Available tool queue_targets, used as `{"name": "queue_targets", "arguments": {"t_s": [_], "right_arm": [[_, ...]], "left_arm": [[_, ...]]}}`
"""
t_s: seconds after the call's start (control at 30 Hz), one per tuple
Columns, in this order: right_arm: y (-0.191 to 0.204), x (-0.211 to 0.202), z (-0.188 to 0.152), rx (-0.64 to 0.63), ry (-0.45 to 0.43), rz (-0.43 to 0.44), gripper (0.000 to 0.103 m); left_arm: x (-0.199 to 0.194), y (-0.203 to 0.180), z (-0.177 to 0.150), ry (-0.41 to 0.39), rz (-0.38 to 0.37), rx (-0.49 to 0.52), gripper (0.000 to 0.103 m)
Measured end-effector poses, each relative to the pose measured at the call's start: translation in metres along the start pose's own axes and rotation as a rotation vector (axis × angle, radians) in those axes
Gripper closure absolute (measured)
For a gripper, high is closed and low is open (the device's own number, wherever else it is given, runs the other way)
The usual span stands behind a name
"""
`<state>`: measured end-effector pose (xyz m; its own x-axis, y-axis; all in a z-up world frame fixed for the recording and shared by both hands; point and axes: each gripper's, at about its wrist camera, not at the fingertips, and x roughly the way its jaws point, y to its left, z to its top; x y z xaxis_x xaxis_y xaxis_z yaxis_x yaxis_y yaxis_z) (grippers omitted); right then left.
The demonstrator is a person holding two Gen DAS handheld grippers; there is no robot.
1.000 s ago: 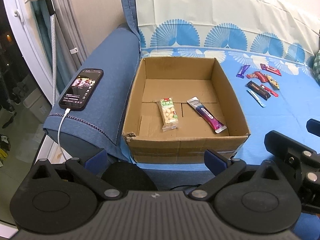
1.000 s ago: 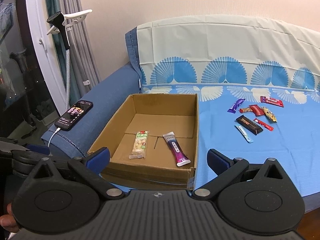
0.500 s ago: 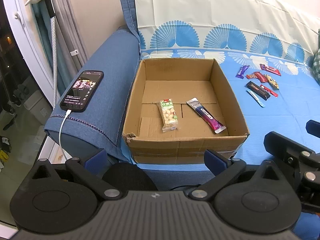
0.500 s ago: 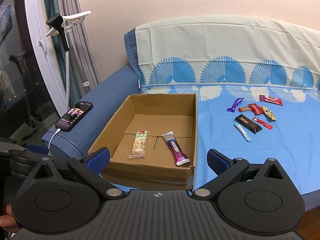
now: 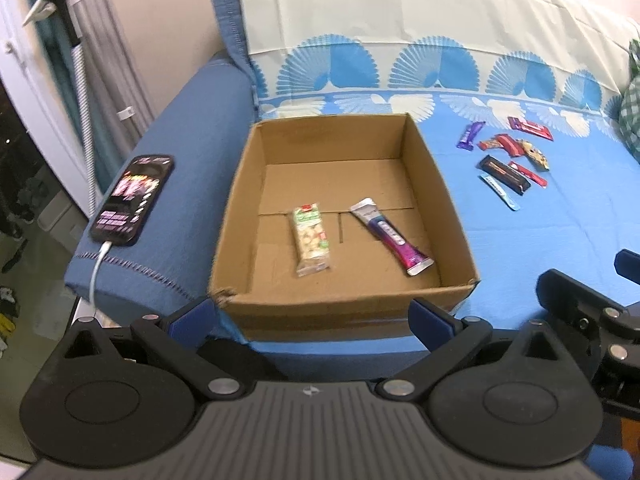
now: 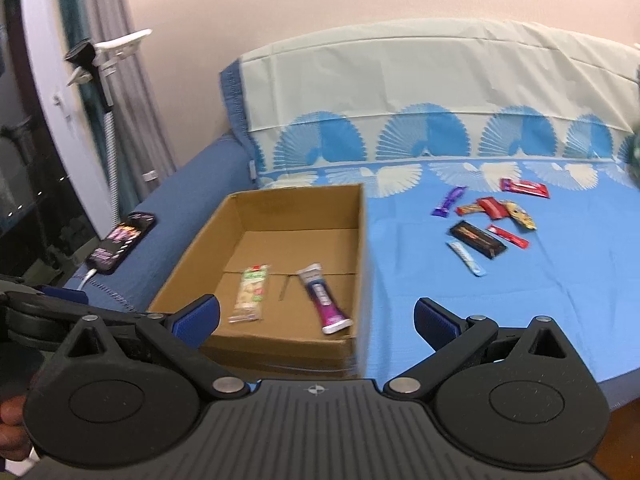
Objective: Organize snacks
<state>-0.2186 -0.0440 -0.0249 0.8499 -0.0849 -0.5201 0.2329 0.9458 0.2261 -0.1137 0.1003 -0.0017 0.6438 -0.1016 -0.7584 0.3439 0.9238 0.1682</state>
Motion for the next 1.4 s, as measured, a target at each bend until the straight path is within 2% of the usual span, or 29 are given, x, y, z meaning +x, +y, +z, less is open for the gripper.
{"name": "queue_targets", "arguments": {"t_s": [0.2,0.4,0.57,0.7,0.8,0.9,1.13,1.27,1.4], "right_arm": [[-0.065,0.012,0.008,0.085,0.000,-0.098,0.001],[-0.142,0.030,0.023,0.144,-0.014,-0.218,0.001],[-0.216,0.062,0.044,0.188,-0.013,-0.310,0.001],[-0.272,0.105,0.059,0.197,-0.007,-0.361,0.001],[-0.309,0.149,0.070,0.183,0.003,-0.367,0.001],[-0.343,0.203,0.083,0.150,0.013,-0.362,0.001],[-0.389,0.325,0.105,0.087,0.053,-0.289,0.001],[-0.398,0.377,0.111,0.050,0.088,-0.264,0.001],[-0.408,0.407,0.111,0.104,0.119,-0.232,0.001]], "left_arm": [[0.024,-0.045,0.041,0.038,-0.045,0.034,0.000],[0.064,-0.118,0.097,0.085,-0.119,0.069,0.000],[0.121,-0.193,0.149,0.137,-0.180,0.073,0.000],[0.190,-0.250,0.189,0.225,-0.247,0.034,0.000],[0.246,-0.288,0.211,0.295,-0.250,0.023,0.000],[0.295,-0.312,0.224,0.331,-0.259,0.017,0.000],[0.402,-0.343,0.234,0.470,-0.267,-0.042,0.000],[0.434,-0.346,0.236,0.502,-0.248,-0.075,0.001],[0.440,-0.345,0.236,0.453,-0.180,-0.061,0.000]]}}
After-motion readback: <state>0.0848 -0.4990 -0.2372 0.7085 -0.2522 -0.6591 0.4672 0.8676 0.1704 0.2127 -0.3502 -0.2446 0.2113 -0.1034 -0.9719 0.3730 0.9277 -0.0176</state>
